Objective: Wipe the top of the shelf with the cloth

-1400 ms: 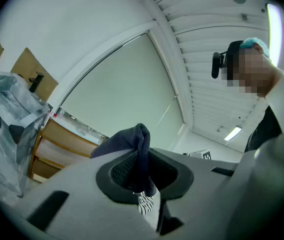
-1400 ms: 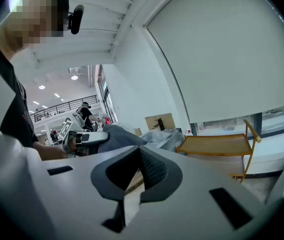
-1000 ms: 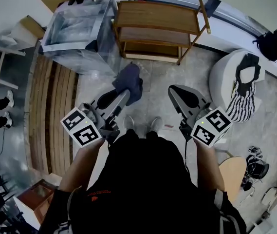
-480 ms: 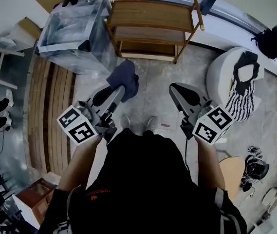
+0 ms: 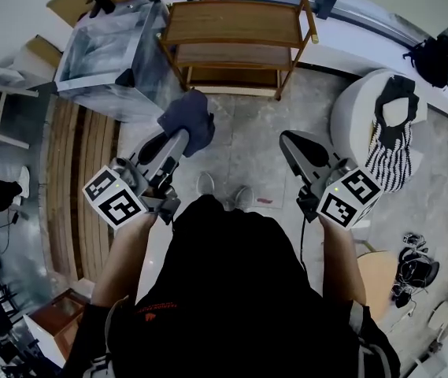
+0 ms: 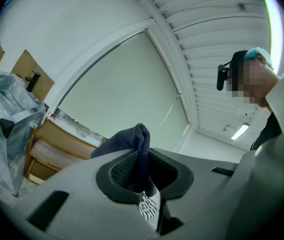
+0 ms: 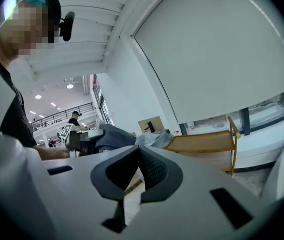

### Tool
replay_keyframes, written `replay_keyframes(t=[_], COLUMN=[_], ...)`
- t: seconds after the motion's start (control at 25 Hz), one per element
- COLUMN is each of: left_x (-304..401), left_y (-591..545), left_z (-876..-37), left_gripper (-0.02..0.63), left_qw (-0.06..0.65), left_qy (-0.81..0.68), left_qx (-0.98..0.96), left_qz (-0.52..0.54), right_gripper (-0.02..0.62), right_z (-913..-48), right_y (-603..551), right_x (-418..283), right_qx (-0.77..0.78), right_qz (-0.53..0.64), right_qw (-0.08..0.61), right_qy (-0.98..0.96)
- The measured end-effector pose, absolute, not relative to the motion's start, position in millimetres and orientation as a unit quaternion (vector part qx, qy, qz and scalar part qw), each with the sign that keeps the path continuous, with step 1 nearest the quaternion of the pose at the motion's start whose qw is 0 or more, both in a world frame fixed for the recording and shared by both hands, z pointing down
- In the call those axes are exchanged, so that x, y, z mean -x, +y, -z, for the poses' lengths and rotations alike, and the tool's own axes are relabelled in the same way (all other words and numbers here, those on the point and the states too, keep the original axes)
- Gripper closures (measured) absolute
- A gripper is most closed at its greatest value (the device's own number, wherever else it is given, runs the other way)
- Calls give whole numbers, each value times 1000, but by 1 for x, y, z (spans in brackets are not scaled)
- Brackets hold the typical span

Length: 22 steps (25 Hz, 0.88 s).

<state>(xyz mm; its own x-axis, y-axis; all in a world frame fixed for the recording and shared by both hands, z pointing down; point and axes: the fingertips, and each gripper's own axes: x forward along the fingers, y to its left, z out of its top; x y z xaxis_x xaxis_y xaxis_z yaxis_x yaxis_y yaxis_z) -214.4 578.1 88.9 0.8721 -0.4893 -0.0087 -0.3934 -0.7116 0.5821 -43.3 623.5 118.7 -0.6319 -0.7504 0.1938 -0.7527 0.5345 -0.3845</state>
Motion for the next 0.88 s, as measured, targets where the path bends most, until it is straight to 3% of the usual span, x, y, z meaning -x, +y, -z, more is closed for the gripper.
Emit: replay_keyframes(t=[0.88], left_x=[184], left_y=[466], left_z=[-106], left_gripper=[554], left_qw=[301], left_qy=[-252], left_qx=[-914], left_qz=[101], right_gripper=[591], right_z=[-136], right_y=[534], right_x=[6], right_qx=[-411], right_qz=[-225], right_qw=[14], right_qy=[-883])
